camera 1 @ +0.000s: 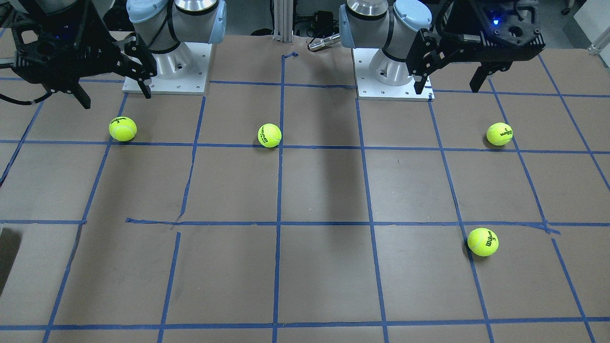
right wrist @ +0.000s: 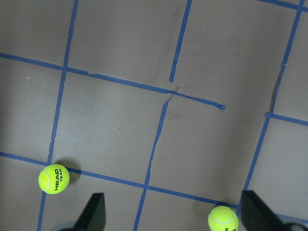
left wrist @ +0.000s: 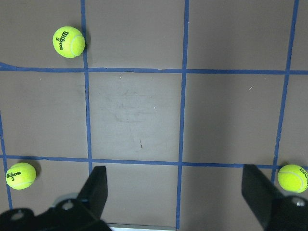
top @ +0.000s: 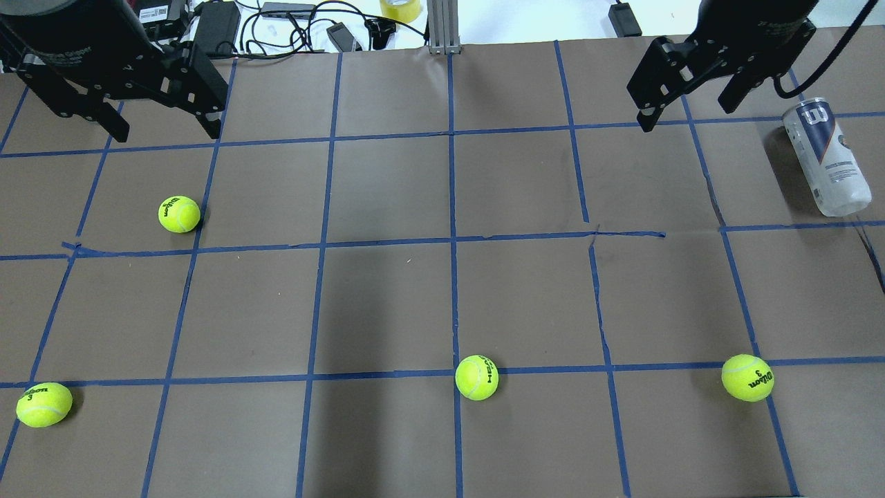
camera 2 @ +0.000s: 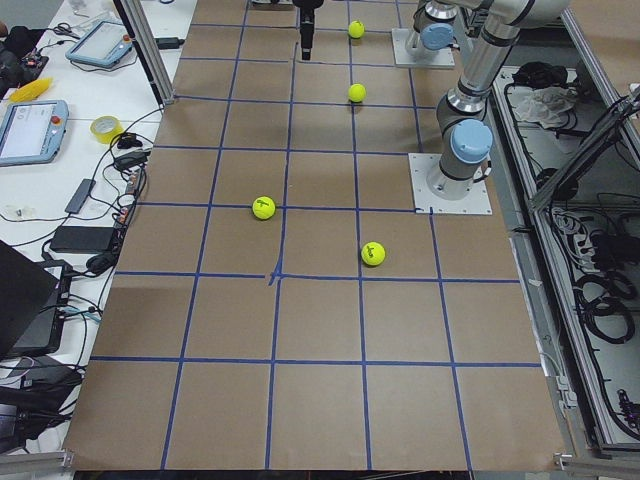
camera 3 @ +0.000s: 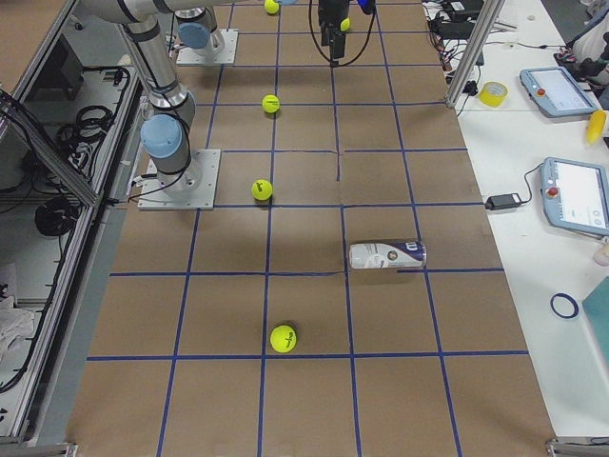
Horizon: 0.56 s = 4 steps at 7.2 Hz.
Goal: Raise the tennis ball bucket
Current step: 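Move the right gripper over the upright Wilson tennis ball can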
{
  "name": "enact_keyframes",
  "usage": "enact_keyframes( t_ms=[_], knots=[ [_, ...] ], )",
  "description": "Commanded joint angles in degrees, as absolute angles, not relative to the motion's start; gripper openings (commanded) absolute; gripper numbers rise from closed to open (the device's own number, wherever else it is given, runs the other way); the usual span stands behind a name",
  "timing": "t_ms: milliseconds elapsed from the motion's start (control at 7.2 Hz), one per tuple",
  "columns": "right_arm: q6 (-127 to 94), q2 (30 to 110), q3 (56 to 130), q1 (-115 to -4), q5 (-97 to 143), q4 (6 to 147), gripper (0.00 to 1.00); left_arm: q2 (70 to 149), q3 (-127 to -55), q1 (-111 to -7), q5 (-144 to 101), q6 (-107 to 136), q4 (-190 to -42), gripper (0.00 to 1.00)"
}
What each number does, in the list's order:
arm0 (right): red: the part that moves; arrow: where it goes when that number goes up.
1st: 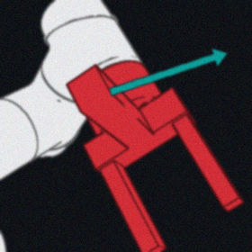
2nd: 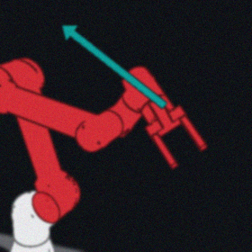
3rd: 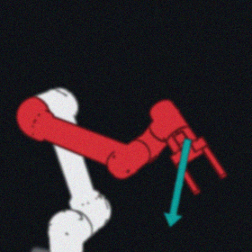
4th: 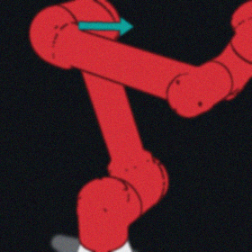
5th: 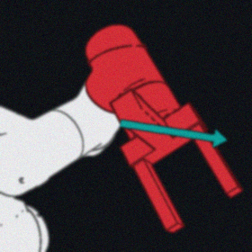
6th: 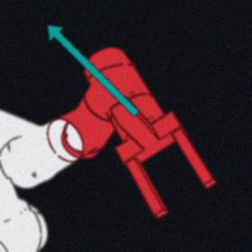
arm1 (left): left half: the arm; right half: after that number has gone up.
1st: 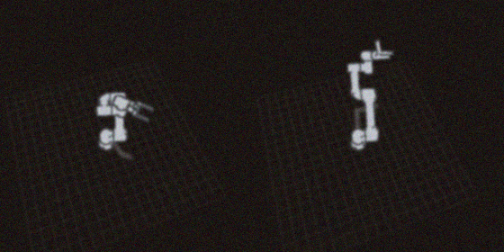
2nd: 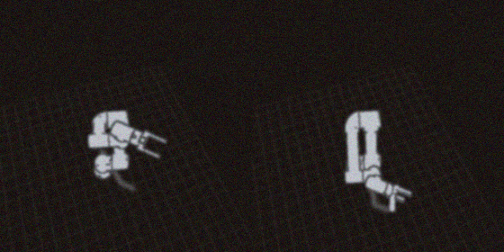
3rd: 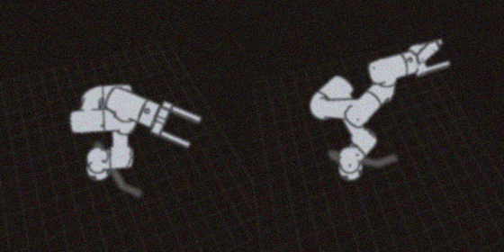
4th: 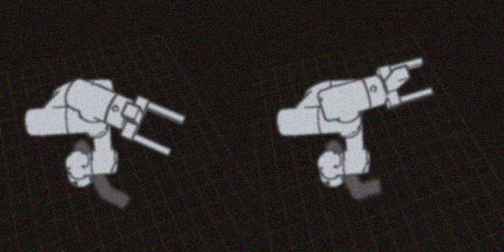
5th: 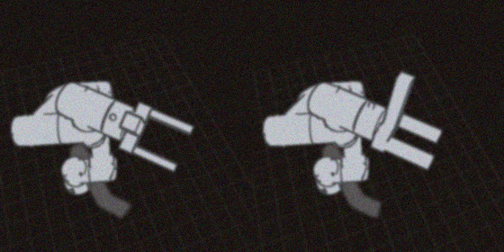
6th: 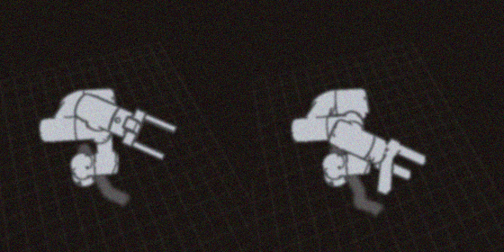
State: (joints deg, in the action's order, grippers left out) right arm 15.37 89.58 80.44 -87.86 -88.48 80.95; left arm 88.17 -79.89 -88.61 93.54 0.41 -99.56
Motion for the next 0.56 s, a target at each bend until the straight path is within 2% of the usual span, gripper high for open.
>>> enact_keyframes(
  t_ms=[0, 417],
  knots=[
    [15.4, 89.6, 80.8, -87.8, -88.2, 80.8, 1.0, 87.7, -81.2, -88.5, 93.6, 0.4, -99.5, 1.0],
    [14.7, 88.9, 81.1, -87.4, -88.3, 80.8, 1.0, 88.3, -81.4, -88.3, 93.6, 0.4, -97.3, 1.0]
  ],
)
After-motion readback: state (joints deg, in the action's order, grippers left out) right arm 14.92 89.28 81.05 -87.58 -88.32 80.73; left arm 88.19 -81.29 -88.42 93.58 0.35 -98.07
